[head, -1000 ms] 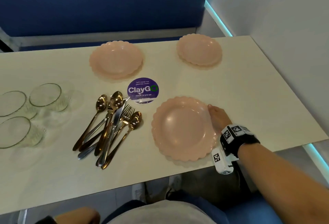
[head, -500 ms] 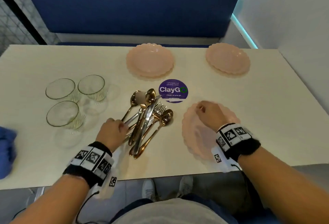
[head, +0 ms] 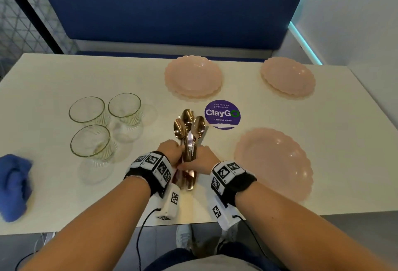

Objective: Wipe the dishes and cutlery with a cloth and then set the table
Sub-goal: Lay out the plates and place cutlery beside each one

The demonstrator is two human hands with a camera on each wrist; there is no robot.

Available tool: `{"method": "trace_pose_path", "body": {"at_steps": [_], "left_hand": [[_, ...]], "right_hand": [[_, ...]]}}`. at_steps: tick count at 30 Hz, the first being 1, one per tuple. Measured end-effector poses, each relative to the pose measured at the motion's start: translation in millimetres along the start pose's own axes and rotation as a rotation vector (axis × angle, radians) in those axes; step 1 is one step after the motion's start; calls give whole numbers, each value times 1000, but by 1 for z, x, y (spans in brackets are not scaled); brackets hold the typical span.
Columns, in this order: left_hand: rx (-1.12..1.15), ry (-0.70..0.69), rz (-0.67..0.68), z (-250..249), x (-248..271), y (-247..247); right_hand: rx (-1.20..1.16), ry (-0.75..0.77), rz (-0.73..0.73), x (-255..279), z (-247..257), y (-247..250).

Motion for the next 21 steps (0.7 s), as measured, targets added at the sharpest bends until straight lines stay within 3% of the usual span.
{"method": "trace_pose_path", "body": {"at_steps": [4,6,10,12,16,21], "left_hand": [[539,37,181,-5,-1,-11],[680,88,250,-10,3,-14],[773,146,313,-12,-1,-17],[790,164,359,-13,-1,-20],[885,200,323,-10,1,-20],[1050,166,368,-19,0,-23]], "right_hand": [[125,-149,-213,-3,-8,3],[155,-161,-250,-5,-12,7],[132,-179,-183,-12,-17,15],[144,-173,-192,-12,-17,17],[203,-144,-248,-14,-14,10],[148,-130,-254,-17,-17,13]]}}
Point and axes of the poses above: each hand's wrist, its own x-axis away from the middle knuckle, its own y-axis out of the back of the hand, z = x × y, the point moved 4 cm from there along -x, towards the middle knuckle, and after that the axes turned 4 degrees about z, right-handed, at the moved point
